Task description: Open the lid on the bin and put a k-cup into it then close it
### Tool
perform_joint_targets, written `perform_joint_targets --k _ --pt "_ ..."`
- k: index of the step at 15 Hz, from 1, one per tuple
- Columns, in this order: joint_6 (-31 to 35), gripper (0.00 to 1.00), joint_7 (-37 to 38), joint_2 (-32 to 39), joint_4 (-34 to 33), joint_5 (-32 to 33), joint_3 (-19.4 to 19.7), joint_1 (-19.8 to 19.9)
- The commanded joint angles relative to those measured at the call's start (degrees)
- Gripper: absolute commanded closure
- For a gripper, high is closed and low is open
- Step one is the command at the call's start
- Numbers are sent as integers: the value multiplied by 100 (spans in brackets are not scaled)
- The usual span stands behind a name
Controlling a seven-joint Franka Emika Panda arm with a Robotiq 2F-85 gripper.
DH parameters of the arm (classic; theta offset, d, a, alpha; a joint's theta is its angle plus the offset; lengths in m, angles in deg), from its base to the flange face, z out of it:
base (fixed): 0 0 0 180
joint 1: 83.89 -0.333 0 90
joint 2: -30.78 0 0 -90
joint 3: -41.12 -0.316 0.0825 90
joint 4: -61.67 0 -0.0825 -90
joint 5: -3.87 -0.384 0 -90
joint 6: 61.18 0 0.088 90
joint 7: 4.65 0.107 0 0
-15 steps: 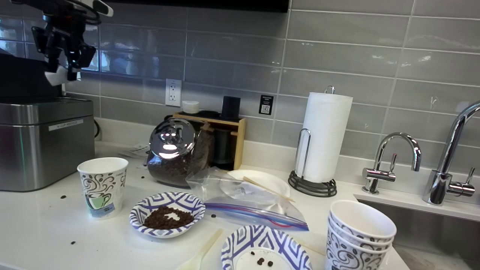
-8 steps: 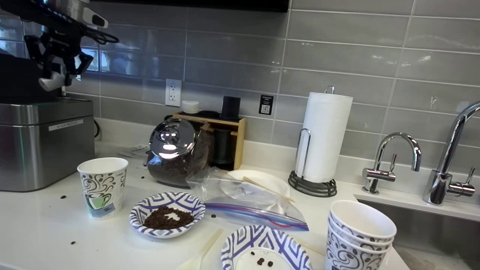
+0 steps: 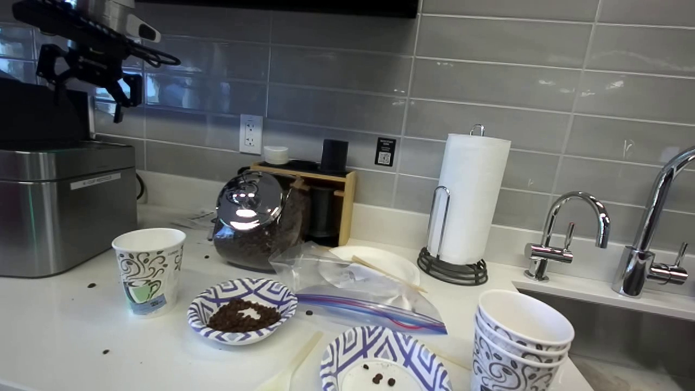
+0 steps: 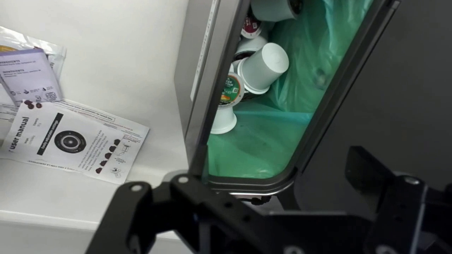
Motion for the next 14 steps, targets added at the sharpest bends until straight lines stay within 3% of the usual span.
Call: perform_joint_targets --k 1,4,14 --pt "-395 0 48 25 -85 -300 7 103" --pt "-504 0 246 -40 65 -584 95 233" --pt "-488 0 -848 -431 1020 -3327 175 879"
